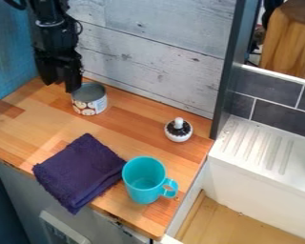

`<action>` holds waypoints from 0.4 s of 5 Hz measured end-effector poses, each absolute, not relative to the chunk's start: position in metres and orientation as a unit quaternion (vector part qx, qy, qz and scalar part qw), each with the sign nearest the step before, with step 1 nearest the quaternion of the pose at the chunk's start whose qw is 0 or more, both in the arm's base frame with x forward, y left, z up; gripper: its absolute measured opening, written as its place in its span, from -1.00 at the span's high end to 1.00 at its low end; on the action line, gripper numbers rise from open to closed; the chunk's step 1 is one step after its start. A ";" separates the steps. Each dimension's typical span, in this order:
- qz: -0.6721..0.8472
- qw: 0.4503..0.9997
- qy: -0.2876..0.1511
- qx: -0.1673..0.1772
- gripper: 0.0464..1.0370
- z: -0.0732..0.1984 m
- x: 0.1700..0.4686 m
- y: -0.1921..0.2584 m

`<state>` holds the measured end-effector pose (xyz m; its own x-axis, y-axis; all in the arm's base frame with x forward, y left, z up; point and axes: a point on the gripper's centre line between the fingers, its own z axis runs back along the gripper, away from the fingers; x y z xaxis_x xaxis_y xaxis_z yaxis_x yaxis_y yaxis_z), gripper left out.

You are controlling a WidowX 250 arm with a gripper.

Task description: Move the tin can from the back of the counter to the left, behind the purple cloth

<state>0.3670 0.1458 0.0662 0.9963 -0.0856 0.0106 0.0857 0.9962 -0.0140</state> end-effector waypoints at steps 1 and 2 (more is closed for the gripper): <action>-0.044 0.999 0.014 -0.020 -0.93 0.049 0.364 0.144; -0.078 0.995 -0.033 -0.058 -0.93 0.054 0.378 0.132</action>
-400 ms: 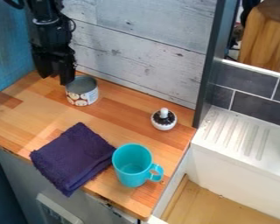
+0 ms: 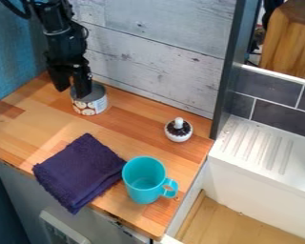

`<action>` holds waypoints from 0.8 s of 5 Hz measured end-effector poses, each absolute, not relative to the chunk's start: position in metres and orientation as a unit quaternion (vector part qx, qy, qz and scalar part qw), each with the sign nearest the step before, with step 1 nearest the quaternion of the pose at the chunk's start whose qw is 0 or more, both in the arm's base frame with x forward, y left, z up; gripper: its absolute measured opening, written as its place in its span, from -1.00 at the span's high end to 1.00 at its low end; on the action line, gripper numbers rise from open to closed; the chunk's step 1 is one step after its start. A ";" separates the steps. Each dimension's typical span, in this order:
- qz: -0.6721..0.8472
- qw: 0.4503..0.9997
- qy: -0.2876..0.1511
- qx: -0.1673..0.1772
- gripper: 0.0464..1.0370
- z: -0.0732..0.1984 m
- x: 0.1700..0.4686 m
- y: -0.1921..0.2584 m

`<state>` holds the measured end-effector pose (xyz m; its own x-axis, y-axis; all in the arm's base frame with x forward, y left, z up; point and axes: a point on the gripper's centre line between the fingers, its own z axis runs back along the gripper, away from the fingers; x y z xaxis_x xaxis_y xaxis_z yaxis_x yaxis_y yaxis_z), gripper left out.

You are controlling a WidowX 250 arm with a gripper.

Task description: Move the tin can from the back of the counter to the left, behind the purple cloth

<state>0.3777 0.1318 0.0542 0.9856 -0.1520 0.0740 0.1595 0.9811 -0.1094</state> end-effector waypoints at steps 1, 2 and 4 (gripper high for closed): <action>-0.090 0.990 -0.080 -0.067 -0.93 0.067 0.390 0.127; -0.092 0.985 -0.137 -0.053 -0.93 0.075 0.404 0.127; -0.075 0.976 -0.203 -0.013 -0.93 0.054 0.415 0.134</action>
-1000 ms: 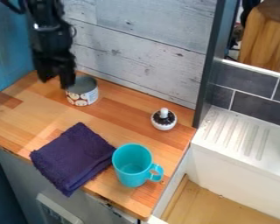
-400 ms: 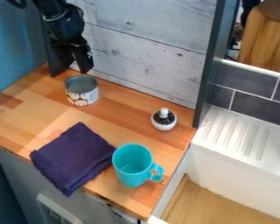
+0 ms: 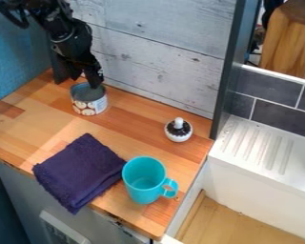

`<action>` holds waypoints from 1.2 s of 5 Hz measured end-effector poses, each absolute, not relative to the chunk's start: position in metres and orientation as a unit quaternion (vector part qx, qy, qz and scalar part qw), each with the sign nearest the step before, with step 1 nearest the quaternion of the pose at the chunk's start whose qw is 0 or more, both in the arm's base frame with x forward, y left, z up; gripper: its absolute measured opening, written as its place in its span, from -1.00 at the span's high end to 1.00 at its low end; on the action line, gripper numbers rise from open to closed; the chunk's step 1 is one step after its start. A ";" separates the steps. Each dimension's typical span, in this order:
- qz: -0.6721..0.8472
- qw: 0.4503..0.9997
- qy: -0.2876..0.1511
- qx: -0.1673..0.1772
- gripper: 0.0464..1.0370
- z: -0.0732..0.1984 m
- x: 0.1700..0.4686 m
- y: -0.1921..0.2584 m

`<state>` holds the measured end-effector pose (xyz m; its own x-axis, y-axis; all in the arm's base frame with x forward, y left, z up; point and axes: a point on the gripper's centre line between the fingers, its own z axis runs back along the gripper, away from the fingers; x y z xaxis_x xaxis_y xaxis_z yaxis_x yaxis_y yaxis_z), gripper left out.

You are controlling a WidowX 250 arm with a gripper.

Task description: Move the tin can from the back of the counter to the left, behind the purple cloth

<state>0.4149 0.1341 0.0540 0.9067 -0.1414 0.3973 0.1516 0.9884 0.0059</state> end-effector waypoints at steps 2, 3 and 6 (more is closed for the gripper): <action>-0.047 0.970 -0.237 -0.023 -0.93 0.059 0.430 0.120; -0.025 0.965 -0.258 -0.040 -0.93 0.063 0.436 0.117; -0.011 0.972 -0.234 -0.001 -0.93 0.022 0.442 0.122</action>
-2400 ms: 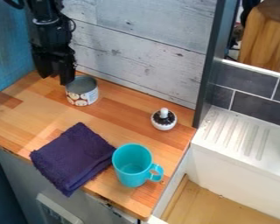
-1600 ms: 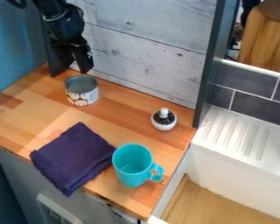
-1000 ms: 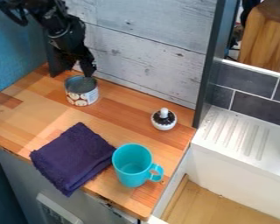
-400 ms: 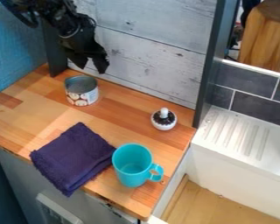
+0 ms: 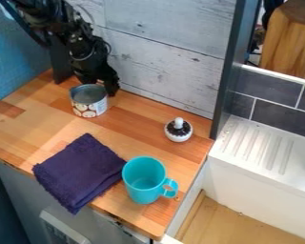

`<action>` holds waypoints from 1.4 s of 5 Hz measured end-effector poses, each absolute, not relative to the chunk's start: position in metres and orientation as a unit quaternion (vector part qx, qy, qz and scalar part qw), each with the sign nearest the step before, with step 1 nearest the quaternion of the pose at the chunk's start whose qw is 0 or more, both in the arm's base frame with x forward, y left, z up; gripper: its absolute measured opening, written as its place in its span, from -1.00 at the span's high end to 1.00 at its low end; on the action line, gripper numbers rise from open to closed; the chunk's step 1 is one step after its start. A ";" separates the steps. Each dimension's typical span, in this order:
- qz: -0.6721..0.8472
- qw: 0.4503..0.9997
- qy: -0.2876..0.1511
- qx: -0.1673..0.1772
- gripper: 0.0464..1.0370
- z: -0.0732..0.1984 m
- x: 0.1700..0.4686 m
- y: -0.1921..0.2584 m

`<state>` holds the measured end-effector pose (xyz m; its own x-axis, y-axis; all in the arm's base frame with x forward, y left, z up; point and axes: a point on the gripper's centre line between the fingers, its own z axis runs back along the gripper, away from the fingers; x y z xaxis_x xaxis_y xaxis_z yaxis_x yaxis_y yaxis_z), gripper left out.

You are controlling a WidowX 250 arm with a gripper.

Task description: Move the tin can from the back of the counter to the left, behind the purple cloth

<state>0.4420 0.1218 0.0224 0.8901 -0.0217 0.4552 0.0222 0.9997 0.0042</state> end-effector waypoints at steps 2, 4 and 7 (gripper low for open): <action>-0.044 0.985 -0.168 0.015 -0.93 0.012 0.405 0.120; -0.066 0.988 -0.139 -0.004 -0.93 0.033 0.362 0.138; -0.069 0.993 -0.095 0.000 -0.93 0.028 0.339 0.157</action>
